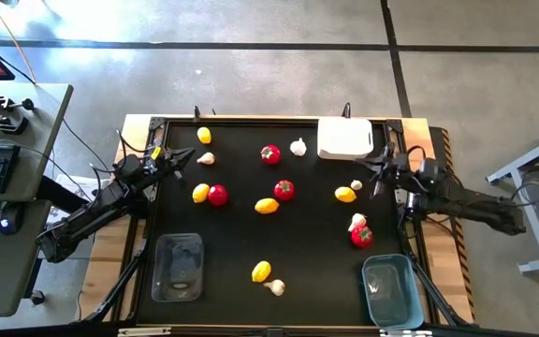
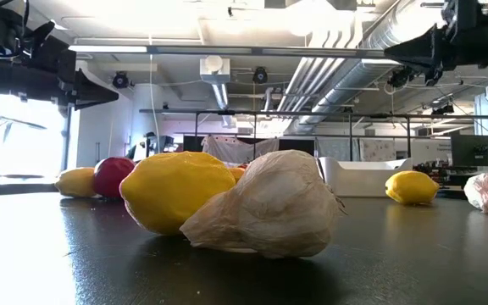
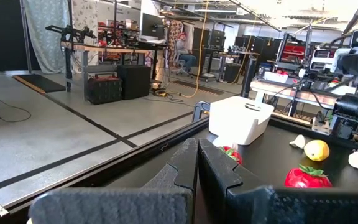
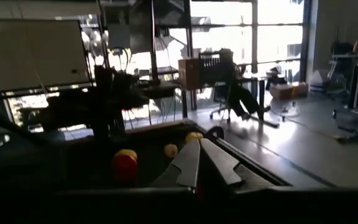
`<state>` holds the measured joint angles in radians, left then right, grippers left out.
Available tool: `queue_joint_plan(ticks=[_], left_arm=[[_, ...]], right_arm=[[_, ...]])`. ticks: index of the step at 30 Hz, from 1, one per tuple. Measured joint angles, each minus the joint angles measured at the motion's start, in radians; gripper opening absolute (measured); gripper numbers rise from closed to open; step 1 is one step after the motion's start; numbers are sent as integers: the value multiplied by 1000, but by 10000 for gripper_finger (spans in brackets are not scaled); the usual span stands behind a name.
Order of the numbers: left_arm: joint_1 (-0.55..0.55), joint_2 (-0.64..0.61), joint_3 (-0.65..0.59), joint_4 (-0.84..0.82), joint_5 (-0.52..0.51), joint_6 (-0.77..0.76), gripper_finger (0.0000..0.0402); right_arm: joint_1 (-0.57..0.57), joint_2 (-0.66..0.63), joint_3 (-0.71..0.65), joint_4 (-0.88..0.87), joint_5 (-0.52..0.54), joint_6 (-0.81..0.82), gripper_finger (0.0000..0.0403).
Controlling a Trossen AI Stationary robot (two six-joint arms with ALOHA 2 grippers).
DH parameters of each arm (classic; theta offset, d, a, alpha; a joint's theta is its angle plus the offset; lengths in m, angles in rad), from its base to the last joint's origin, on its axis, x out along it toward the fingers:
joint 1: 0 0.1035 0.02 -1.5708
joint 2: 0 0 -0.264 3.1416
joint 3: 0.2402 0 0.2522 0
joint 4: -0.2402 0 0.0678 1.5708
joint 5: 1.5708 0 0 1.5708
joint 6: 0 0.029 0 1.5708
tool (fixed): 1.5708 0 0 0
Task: Sort produce into baskets
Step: Put the garlic into the white bin
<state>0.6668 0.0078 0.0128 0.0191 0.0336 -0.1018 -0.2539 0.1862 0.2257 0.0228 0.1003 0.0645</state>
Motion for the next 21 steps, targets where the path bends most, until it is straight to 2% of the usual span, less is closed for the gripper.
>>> queue_joint_plan(ticks=[8,15,21], left_arm=[[0,0,0,0,0,0,1],[0,0,0,0,0,0,1],[0,0,0,0,0,0,1]], right_arm=[[6,329,295,-365,-5,99,0],[50,566,449,-390,-208,147,1],[161,722,526,-465,-209,202,36]])
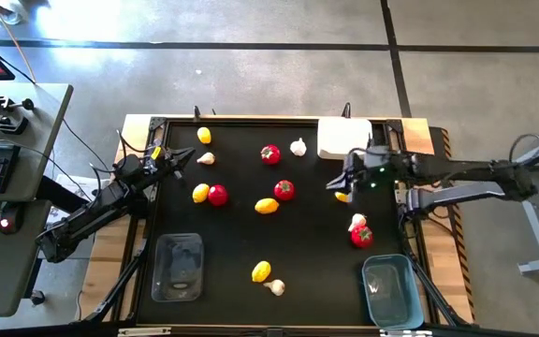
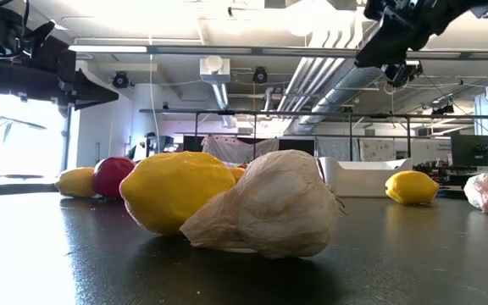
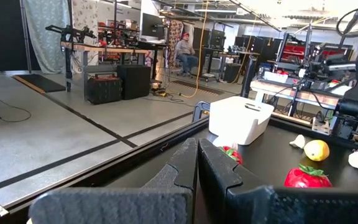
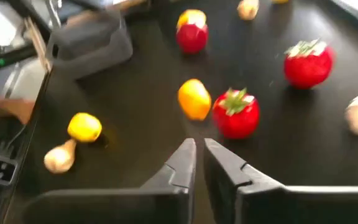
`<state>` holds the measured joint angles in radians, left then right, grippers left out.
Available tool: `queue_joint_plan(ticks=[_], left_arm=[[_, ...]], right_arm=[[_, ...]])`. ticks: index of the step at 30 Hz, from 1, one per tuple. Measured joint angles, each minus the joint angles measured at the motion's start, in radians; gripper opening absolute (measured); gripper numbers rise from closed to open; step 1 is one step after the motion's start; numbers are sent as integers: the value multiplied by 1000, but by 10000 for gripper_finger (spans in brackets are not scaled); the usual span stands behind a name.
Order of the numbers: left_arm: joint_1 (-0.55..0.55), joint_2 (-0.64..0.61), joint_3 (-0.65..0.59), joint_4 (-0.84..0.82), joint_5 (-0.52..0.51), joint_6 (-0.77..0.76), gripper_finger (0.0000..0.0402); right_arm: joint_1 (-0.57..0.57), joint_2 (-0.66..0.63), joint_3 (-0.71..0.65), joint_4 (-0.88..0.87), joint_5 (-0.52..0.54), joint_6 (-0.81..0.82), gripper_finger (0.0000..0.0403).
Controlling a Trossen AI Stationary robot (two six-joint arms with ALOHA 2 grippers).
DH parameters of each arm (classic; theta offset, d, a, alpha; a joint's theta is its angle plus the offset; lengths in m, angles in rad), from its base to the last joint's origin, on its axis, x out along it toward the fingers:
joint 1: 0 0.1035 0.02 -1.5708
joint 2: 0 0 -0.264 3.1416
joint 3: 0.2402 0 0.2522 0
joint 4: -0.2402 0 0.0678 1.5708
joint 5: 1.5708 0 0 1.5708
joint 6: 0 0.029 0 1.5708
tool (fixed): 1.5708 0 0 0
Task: Sort produce into baskets
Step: Put the garlic into the white bin
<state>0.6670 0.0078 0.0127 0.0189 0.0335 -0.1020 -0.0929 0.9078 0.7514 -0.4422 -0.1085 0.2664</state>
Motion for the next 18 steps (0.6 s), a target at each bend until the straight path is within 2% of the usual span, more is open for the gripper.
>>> queue_joint_plan(ticks=[6,12,15,18], left_arm=[[0,0,0,0,0,0,1],[0,0,0,0,0,0,1],[0,0,0,0,0,0,1],[0,0,0,0,0,0,1]], right_arm=[[107,111,103,-159,16,223,105],[209,206,235,-550,163,529,169],[218,261,262,-715,150,640,200],[205,311,246,-765,97,631,228]])
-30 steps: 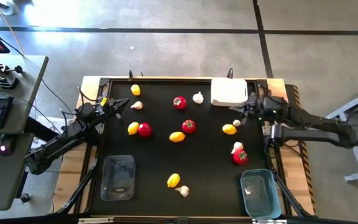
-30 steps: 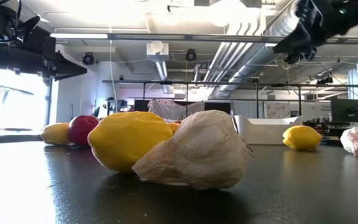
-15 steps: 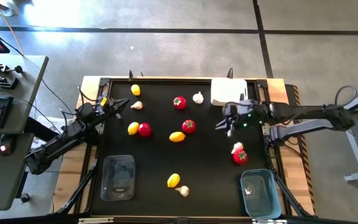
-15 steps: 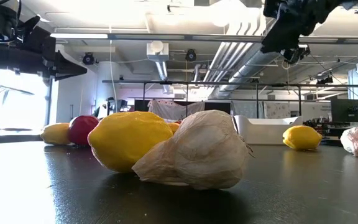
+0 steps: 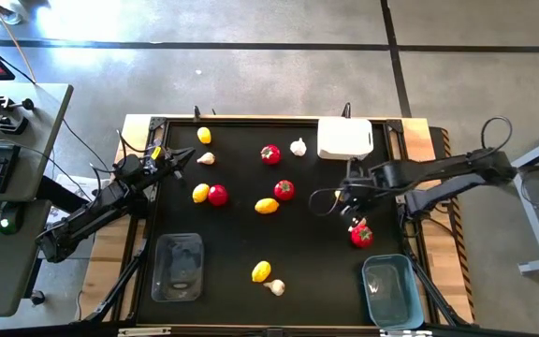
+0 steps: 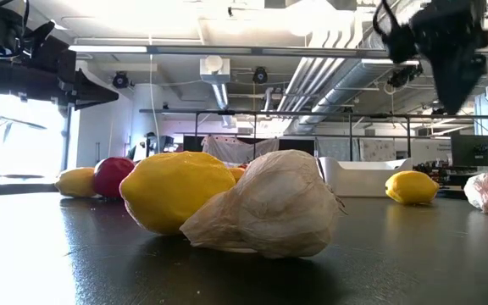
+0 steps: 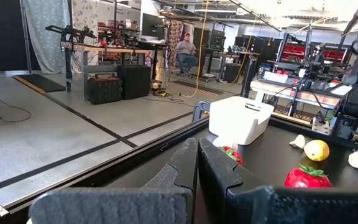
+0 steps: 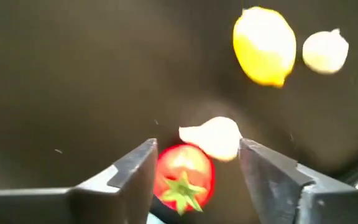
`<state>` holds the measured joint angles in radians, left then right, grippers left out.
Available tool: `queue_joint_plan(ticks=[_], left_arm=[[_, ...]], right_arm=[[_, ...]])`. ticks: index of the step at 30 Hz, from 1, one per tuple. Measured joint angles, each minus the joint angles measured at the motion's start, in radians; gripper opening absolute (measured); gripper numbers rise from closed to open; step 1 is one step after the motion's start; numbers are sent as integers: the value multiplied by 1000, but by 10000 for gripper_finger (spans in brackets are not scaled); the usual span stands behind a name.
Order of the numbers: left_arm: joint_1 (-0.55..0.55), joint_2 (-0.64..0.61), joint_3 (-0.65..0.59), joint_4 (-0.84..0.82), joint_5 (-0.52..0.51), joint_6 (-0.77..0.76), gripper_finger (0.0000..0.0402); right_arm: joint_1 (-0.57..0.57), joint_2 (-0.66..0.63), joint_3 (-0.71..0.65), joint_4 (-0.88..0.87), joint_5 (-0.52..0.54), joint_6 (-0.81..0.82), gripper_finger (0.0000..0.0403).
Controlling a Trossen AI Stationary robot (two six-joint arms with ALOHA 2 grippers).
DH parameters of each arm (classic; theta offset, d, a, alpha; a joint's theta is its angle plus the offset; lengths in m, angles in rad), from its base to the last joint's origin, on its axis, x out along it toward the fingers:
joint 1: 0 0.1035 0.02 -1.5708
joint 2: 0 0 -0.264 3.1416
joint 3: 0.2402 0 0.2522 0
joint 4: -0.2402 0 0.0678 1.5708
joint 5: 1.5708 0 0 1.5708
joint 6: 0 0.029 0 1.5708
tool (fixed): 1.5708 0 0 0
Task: Sort produce into baskets
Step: Put the garlic into the white bin
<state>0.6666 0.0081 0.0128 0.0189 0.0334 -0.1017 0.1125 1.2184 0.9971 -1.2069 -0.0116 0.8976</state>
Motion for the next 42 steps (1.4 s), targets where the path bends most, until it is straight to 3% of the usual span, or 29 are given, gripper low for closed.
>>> queue_joint_plan(ticks=[6,15,20,29,33,42], left_arm=[[0,0,0,0,0,0,1],[0,0,0,0,0,0,1],[0,0,0,0,0,0,1],[0,0,0,0,0,0,1],[0,0,0,0,0,0,1],[0,0,0,0,0,0,1]], right_arm=[[-78,58,-75,21,-74,-132,260],[-200,79,-172,91,-191,-291,264],[-218,79,-258,178,-252,-320,264],[-218,79,-346,280,-253,-351,262],[-218,79,-366,300,-216,-373,238],[-218,78,-380,315,-213,-401,122]])
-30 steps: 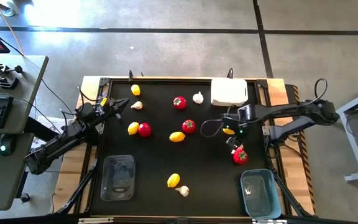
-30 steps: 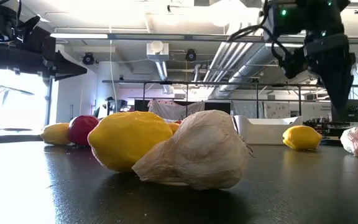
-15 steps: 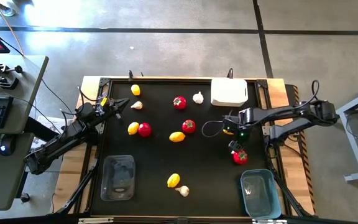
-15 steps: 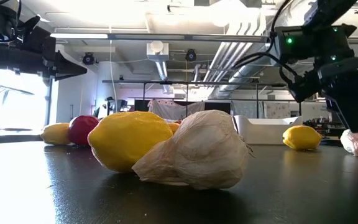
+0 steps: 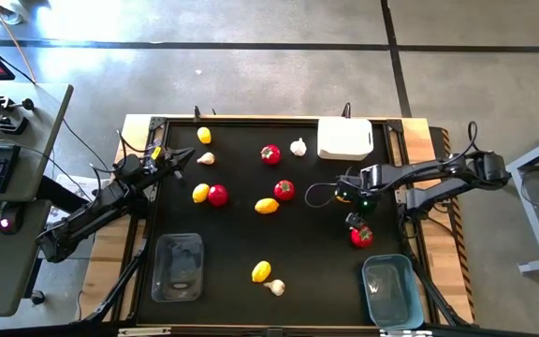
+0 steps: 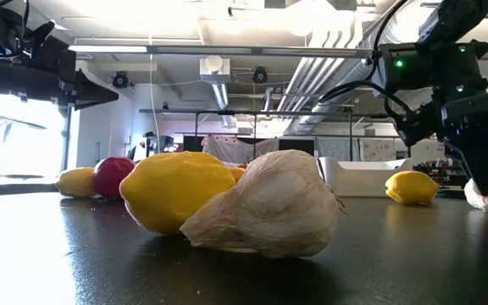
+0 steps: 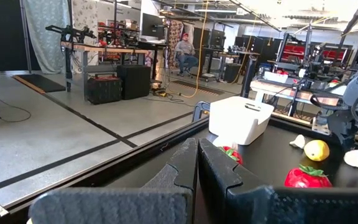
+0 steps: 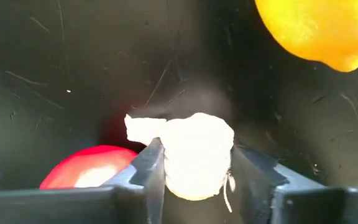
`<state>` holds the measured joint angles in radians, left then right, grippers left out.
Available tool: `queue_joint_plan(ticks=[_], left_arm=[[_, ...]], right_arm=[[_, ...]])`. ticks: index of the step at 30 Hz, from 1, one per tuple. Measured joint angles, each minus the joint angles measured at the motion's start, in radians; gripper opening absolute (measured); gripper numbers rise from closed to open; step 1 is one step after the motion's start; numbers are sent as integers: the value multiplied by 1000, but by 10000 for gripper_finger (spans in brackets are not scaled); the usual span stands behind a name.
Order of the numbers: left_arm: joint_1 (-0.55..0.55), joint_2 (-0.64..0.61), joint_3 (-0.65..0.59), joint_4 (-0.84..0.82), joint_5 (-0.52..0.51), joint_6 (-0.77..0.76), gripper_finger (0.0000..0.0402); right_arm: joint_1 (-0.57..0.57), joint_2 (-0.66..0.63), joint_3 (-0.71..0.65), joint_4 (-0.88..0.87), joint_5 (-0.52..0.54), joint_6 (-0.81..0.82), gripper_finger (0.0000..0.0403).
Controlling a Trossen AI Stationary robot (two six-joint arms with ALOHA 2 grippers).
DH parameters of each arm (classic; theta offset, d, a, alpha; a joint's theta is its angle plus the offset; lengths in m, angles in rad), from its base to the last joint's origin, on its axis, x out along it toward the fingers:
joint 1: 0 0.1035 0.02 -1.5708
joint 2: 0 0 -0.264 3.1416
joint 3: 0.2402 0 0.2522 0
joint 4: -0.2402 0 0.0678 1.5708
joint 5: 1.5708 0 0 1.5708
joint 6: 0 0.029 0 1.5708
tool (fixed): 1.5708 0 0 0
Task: Sort produce into baskets
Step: Put the garlic into the white bin
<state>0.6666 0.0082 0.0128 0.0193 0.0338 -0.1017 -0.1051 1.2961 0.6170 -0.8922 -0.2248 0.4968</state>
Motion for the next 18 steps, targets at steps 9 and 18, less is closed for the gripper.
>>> queue_joint_plan(ticks=[9,18], left_arm=[[0,0,0,0,0,0,1],[0,0,0,0,0,0,1]], right_arm=[[-50,1,221,-66,-41,-31,120],[-389,0,501,-59,269,-143,121]])
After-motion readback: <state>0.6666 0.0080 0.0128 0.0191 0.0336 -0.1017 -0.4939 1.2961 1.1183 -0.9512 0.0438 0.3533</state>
